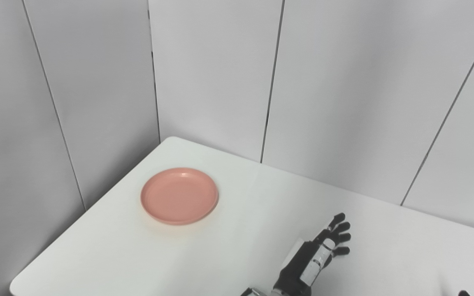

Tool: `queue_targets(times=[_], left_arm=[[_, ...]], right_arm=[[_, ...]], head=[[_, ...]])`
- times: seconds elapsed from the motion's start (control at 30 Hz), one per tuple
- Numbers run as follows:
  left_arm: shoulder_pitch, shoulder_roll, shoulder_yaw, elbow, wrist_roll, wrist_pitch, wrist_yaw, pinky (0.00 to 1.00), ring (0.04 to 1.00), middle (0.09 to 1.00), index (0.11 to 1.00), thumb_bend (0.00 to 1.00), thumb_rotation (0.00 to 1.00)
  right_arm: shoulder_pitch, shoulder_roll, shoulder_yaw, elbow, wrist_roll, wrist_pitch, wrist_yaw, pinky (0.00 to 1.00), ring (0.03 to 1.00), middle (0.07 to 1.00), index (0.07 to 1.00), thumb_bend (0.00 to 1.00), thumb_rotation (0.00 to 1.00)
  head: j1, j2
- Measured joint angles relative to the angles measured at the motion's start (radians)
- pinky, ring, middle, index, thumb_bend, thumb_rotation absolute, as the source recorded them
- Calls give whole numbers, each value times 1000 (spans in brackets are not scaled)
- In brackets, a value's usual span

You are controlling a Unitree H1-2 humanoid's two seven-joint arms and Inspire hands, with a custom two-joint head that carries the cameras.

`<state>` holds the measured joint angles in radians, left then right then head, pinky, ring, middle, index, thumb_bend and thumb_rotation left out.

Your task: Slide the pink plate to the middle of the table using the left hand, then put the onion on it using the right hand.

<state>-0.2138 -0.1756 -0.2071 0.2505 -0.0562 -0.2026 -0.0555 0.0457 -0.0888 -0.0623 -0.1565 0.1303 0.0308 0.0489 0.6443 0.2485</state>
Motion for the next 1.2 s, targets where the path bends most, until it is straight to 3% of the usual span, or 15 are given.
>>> queue_targets(times=[0.7, 0.93, 1.2], left_arm=[[-34, -8, 0, 43, 0, -16, 10, 849, 924, 944, 929, 479, 960], [-30, -6, 12, 23, -9, -15, 12, 857, 928, 944, 929, 495, 955], [-11, 1, 28, -37, -3, 12, 20, 900, 935, 954, 938, 497, 1000]], right_arm=[[-32, -9, -12, 31, -7, -2, 7, 941, 922, 950, 940, 435, 969], [-38, 1, -16, 31, -14, -2, -1, 905, 891, 934, 924, 418, 947], [-44, 8, -21, 31, -15, -2, -8, 939, 877, 919, 913, 392, 942]], head=[[-1, 25], [-11, 28], [-3, 26]])
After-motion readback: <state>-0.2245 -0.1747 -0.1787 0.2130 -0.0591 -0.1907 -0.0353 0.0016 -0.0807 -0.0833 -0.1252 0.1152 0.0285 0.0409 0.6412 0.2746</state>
